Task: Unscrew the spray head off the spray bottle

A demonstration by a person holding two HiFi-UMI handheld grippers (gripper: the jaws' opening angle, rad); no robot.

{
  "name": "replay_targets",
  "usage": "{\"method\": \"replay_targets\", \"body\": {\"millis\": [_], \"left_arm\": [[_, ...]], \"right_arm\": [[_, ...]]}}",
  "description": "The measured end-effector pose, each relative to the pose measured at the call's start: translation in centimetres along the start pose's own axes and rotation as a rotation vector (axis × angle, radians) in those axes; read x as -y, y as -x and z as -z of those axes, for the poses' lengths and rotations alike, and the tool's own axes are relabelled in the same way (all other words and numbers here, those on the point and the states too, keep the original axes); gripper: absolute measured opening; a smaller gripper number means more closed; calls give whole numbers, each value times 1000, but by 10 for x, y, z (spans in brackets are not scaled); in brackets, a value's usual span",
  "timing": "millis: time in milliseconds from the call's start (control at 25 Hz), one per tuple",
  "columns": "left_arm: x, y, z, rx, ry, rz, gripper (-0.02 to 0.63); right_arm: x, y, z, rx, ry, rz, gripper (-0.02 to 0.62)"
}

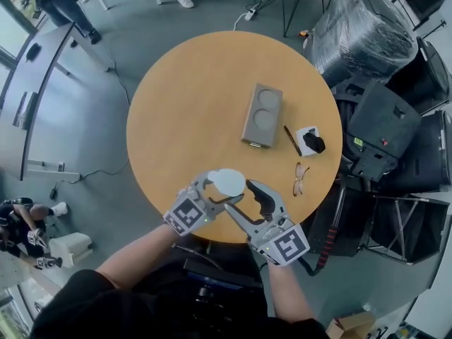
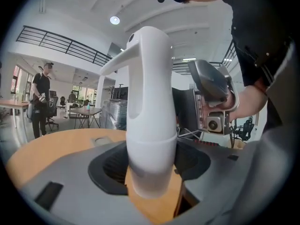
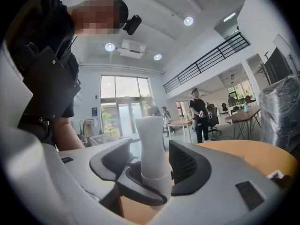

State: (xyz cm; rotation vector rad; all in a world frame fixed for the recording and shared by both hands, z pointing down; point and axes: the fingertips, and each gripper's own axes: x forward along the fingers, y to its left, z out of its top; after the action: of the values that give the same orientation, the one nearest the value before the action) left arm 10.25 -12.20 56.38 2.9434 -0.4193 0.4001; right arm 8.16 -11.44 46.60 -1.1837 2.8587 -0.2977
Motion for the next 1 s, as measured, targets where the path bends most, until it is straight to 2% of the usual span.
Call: {"method": "replay_targets", "body": {"millis": [360,680,840,1000], "left_arm": [[31,23,-41,-64,-57,2,307],[46,34,-51,-104,-84,9,307],[53,37,-51,-170,-84,4,307],[52,33,-61,-169,-103,-1,307]], "right_arm": [[-32,3,-48,-15,47,-47,313],[-40,-4,-68,-22,70,-52,323],[-41,-7,-74,-24,75,-66,324],[-41,-11,-82,-5,85,-76,273]]}}
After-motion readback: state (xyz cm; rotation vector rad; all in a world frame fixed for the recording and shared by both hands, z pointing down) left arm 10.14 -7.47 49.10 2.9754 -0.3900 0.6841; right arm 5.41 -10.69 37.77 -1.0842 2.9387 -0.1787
